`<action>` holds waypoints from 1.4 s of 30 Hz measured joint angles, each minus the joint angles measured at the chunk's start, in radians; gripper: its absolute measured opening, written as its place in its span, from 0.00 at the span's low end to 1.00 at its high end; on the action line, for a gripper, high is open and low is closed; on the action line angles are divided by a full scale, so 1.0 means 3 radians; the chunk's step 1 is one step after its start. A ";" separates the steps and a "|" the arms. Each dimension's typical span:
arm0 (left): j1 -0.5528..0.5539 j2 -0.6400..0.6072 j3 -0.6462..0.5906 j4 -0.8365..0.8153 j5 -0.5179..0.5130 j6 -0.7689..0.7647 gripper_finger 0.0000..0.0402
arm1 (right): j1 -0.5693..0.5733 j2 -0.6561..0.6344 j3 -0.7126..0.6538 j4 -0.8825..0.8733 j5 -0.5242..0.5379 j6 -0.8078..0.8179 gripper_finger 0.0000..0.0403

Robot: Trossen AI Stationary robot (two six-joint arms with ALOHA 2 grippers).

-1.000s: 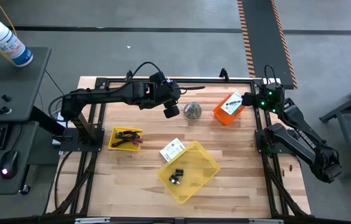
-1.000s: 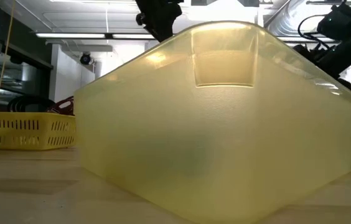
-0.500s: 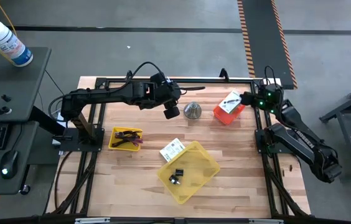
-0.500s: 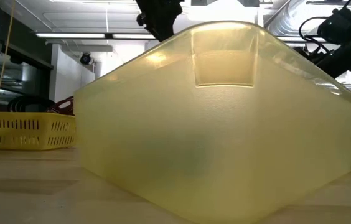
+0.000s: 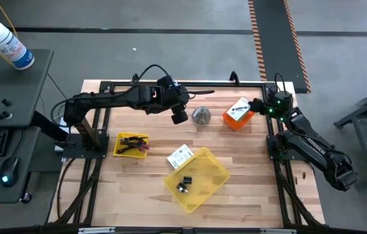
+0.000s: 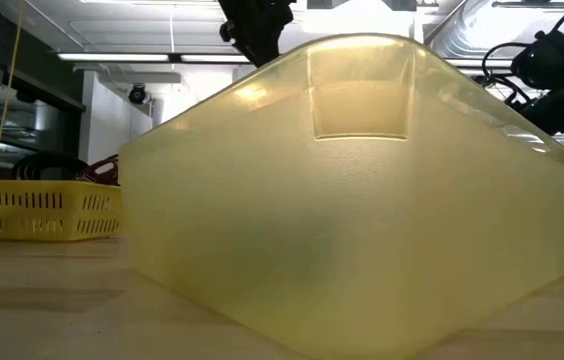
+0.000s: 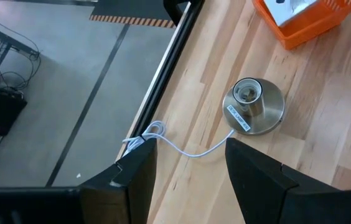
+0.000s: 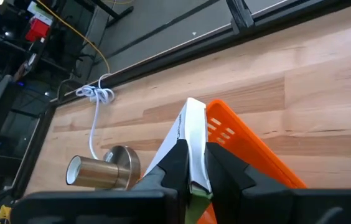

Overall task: Pick and place items into bin
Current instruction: Put the top white card reader box into the orange bin, then put the white card reader box into the orange bin

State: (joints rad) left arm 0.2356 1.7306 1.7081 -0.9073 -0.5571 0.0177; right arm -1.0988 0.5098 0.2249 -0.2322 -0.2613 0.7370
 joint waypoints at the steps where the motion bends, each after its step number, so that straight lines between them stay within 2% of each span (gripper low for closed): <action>1: 0.0000 0.0000 0.0000 0.0000 0.0000 0.0000 0.44 | 0.0000 0.0000 0.0000 0.0004 -0.0008 -0.0003 0.11; 18: 0.0000 0.0000 0.0000 0.0005 0.0000 -0.0001 0.44 | -0.0001 0.0000 0.0001 0.0000 -0.0087 -0.0013 0.37; 22: 0.0000 0.0000 0.0000 0.0001 0.0053 0.0001 0.44 | -0.0001 -0.0028 0.0048 0.0050 -0.0208 -0.0029 0.41; 28: 0.0000 0.0016 0.0000 -0.0186 0.0579 -0.0141 0.44 | -0.0001 -0.0029 0.0295 0.0018 -0.0484 -0.0298 0.42; 38: -0.0019 0.0358 -0.0006 -0.0505 0.1462 -0.0494 0.44 | 0.0001 -0.0029 0.0542 -0.0028 -0.0548 -0.0539 0.38; 40: -0.0032 0.0501 -0.0005 -0.0471 0.1701 -0.0505 0.44 | 0.0003 -0.0027 0.0542 -0.0034 -0.0558 -0.0535 0.38; 42: -0.0022 0.0608 -0.0008 -0.0546 0.2115 -0.0509 0.44 | 0.0008 -0.0027 0.0542 -0.0048 -0.0570 -0.0531 0.38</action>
State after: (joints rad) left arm 0.2291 1.9129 1.7058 -1.0710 0.0773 -0.1349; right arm -1.0963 0.5017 0.3874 -0.2467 -0.4322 0.5777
